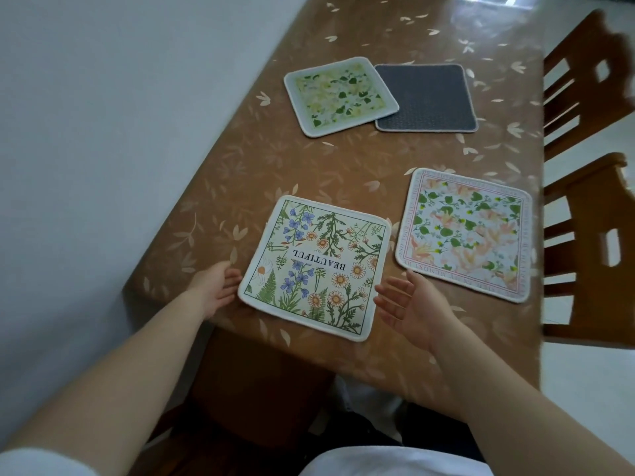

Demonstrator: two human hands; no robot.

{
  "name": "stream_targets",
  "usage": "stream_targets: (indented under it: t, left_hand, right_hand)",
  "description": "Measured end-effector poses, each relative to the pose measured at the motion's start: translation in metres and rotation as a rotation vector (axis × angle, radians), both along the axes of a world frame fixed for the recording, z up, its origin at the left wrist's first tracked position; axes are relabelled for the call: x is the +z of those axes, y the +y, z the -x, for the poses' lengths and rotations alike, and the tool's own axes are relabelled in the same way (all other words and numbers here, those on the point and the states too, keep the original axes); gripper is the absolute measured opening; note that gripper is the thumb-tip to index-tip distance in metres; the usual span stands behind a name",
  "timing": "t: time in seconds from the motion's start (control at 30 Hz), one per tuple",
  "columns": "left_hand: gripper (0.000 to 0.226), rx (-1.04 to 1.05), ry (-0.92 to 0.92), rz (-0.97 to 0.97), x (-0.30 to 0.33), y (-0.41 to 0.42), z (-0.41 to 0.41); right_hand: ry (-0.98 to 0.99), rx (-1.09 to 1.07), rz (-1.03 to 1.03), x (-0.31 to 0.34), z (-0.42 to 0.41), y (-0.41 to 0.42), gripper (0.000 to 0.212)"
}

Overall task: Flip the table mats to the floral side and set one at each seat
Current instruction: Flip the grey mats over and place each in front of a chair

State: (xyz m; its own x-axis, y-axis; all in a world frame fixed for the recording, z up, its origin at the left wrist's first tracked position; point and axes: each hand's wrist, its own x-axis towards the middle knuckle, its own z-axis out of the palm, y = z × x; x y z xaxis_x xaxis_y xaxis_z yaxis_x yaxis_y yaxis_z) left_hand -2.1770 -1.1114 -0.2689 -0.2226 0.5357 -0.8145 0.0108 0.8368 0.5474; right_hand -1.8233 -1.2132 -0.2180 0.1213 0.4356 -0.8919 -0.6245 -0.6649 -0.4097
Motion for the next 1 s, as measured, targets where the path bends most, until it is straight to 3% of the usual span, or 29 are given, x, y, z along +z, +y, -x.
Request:
stream_targets:
  t: [0.2, 0.63, 0.77, 0.9, 1.0]
  left_hand:
    - [0.042, -0.051, -0.075, -0.058, -0.001, 0.013, -0.009]
    - [0.048, -0.151, 0.059, -0.073, -0.01, 0.018, -0.02]
    - [0.028, -0.187, 0.089, -0.085, -0.011, 0.013, -0.018]
    - [0.01, -0.251, 0.321, -0.169, -0.015, 0.001, -0.011]
    - [0.007, -0.245, 0.361, -0.159, -0.02, -0.004, -0.004]
  right_hand:
    - [-0.001, -0.019, 0.03, -0.015, -0.006, -0.01, 0.046]
    - [0.002, 0.023, 0.091, -0.041, 0.008, -0.022, 0.054]
    - [0.02, 0.036, 0.065, -0.041, 0.015, -0.022, 0.051]
    - [0.044, 0.03, 0.045, -0.041, 0.016, -0.021, 0.056]
    - [0.049, 0.015, 0.022, -0.04, 0.015, -0.02, 0.056]
